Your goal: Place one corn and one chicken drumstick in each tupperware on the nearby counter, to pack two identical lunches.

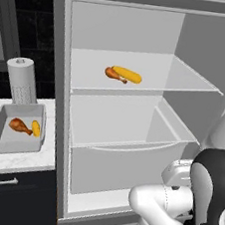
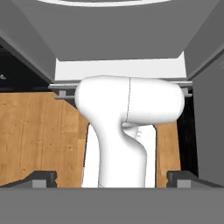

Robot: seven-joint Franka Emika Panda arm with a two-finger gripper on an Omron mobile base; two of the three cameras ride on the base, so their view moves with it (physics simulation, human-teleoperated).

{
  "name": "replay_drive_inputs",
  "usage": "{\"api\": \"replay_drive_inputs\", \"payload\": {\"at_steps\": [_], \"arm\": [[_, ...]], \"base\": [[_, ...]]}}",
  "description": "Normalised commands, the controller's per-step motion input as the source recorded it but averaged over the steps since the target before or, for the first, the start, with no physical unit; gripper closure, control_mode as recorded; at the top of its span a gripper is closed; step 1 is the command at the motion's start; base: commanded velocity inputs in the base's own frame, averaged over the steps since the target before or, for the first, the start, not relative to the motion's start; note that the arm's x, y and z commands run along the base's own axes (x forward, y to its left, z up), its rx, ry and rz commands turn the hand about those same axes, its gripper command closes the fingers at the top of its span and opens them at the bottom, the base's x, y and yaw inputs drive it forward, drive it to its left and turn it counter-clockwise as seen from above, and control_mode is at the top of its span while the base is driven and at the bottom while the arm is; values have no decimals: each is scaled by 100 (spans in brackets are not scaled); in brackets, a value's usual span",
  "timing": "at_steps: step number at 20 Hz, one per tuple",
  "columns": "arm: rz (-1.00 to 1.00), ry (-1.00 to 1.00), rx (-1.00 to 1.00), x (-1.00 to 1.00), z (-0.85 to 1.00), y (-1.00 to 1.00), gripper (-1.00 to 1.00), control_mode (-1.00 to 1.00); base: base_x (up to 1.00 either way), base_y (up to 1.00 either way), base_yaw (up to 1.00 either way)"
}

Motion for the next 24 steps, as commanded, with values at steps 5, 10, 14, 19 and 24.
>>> {"api": "replay_drive_inputs", "payload": {"at_steps": [5,10,14,19,24], "arm": [[5,-33,-7,-30,46,0,-100,-100],[12,-46,-13,-16,88,0,-100,-100],[19,-30,2,61,100,0,-100,-100],[17,-5,9,99,94,-1,-100,-100],[1,9,0,94,32,8,-100,-100]], "base": [[-2,0,0],[0,0,0],[0,0,0],[0,0,0],[0,0,0]]}}
